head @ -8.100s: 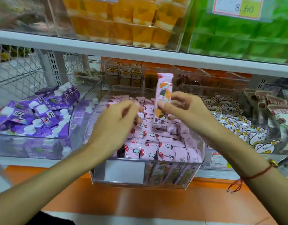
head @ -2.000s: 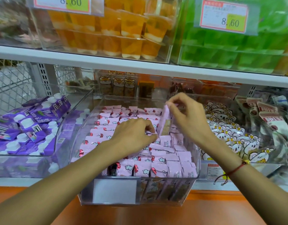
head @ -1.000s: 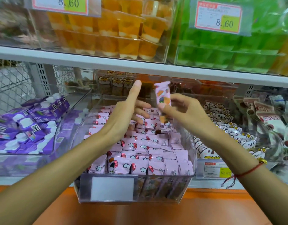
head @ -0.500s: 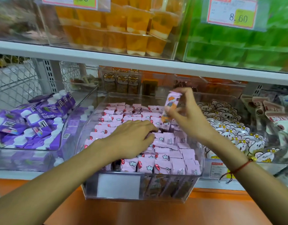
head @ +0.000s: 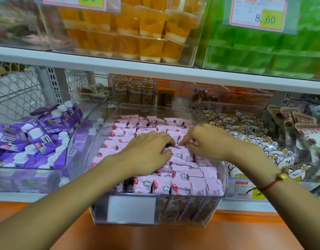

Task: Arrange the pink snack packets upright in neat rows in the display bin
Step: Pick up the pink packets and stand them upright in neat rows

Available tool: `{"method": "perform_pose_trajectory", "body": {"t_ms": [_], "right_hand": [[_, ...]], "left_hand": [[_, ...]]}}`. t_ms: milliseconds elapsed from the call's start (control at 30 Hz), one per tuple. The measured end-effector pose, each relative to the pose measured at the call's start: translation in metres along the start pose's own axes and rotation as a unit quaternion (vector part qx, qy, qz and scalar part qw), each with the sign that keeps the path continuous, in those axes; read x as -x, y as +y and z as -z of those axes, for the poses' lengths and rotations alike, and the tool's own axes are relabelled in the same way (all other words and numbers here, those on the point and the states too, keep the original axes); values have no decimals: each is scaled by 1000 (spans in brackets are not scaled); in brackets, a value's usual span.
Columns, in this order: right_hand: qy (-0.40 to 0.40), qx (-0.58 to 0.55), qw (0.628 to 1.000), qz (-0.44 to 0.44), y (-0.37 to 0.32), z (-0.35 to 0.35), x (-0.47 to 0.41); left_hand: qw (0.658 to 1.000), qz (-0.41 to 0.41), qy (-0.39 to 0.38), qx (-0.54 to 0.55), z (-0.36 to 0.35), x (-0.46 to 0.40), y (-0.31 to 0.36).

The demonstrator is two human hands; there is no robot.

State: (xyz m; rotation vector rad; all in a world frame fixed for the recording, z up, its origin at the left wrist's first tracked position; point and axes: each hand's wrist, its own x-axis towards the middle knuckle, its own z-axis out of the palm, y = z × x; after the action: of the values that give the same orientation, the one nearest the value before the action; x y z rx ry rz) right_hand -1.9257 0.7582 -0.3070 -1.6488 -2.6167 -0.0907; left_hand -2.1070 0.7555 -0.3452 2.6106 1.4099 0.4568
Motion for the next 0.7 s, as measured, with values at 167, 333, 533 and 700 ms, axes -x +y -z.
{"method": "perform_pose_trajectory", "body": {"t_ms": [167, 333, 533, 700], "right_hand": [[156, -118, 977, -78, 30, 24, -3], [94, -43, 991, -89, 36, 25, -14], [-33, 69, 994, -82, 28, 11, -35], [-71, 46, 994, -75, 31, 12, -40]], "left_hand": [[998, -30, 34, 39, -1, -2, 0], [993, -60, -102, 17, -10, -4, 1], [993, -53, -100, 14, -9, -3, 2], [993, -50, -101, 27, -9, -2, 1]]}}
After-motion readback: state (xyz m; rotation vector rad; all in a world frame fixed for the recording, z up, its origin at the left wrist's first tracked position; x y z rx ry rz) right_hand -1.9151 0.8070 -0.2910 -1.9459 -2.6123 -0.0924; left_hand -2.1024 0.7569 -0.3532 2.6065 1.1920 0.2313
